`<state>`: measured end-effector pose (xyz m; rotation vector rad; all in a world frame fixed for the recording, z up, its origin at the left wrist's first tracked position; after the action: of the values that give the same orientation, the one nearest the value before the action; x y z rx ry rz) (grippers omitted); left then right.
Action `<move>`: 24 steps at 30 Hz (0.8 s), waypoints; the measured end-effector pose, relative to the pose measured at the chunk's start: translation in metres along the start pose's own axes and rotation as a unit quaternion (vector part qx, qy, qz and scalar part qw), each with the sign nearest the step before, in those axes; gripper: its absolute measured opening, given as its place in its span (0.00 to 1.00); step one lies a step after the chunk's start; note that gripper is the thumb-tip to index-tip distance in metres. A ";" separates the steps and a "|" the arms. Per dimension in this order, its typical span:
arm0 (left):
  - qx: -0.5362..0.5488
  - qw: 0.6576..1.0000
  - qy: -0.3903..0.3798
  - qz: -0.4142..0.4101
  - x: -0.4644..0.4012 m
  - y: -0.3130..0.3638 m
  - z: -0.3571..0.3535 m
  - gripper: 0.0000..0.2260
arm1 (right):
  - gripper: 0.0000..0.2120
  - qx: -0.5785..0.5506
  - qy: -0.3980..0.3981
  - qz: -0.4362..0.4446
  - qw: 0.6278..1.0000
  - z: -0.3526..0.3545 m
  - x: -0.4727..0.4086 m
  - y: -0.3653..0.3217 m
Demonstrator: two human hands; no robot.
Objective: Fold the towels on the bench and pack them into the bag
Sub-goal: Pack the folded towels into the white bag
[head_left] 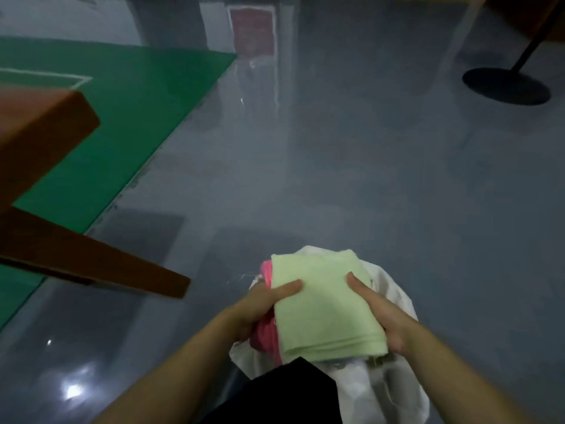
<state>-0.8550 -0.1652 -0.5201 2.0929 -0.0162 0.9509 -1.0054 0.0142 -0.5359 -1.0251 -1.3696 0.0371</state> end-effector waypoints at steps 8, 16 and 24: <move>0.081 0.993 -0.040 0.071 -0.073 -0.055 -0.036 0.20 | 0.35 -0.109 0.135 0.018 0.985 0.039 -0.028 0.062; 0.033 0.994 0.097 0.039 -0.092 -0.107 -0.011 0.27 | 0.21 0.084 0.240 0.027 0.967 0.050 -0.042 0.078; -0.266 0.918 0.269 -0.123 -0.062 -0.098 0.018 0.35 | 0.26 0.114 0.209 0.111 0.965 0.019 -0.087 0.098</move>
<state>-0.8571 -0.1308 -0.6327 1.2591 0.2404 1.1792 -0.9930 0.0337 -0.6662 -0.9238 -0.8416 0.1335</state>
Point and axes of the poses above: each hand's wrist, its own x-axis away from the middle knuckle, its own z-axis out of the back of the hand, y = z × x, the point moved 4 cm from there along -x, towards the middle knuckle, and after that the axes turned 14 degrees about x, right-handed, at the moved point
